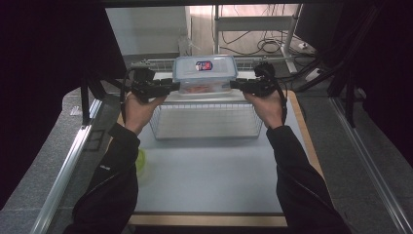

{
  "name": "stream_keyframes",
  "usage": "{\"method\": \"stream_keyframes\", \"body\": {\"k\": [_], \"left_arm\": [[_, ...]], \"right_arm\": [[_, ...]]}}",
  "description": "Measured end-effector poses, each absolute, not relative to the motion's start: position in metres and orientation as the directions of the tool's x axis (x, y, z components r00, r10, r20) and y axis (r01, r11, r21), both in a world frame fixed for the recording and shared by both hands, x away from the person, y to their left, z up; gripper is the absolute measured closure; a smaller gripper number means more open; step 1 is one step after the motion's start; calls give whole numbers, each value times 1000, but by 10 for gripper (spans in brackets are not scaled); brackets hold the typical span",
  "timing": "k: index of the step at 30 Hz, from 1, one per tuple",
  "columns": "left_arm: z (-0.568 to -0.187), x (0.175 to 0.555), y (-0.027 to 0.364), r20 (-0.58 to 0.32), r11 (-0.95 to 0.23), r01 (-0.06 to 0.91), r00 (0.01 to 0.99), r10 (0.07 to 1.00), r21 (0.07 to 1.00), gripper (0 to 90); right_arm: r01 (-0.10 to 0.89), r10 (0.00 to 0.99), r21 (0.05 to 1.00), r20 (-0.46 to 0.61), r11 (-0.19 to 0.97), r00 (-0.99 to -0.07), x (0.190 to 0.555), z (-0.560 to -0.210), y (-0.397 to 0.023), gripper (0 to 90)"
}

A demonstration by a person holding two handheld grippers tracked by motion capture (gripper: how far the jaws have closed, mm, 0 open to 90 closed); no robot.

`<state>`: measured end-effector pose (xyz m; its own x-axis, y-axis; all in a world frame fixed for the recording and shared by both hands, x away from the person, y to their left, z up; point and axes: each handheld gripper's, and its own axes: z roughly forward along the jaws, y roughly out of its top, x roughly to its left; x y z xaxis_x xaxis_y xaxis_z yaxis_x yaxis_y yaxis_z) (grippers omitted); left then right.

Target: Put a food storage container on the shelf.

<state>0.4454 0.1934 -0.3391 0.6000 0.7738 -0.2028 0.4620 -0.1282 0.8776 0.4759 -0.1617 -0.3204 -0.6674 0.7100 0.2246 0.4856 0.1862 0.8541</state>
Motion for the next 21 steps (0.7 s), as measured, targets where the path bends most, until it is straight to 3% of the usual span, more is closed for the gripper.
{"method": "stream_keyframes", "body": {"k": [4, 7, 21], "left_arm": [[-344, 444, 196, -238, -98, 465, 610, 755, 880, 578], [-345, 437, 194, -239, -102, 459, 625, 743, 883, 527], [-360, 391, 172, -75, -236, 352, 681, 728, 906, 261]], "right_arm": [[469, 715, 861, 199, 199, -670, 473, -320, -160, 680], [436, 716, 875, 167, 208, -678, 469, -321, -162, 658], [378, 685, 893, 116, 246, -720, 435, -330, -166, 405]]}}
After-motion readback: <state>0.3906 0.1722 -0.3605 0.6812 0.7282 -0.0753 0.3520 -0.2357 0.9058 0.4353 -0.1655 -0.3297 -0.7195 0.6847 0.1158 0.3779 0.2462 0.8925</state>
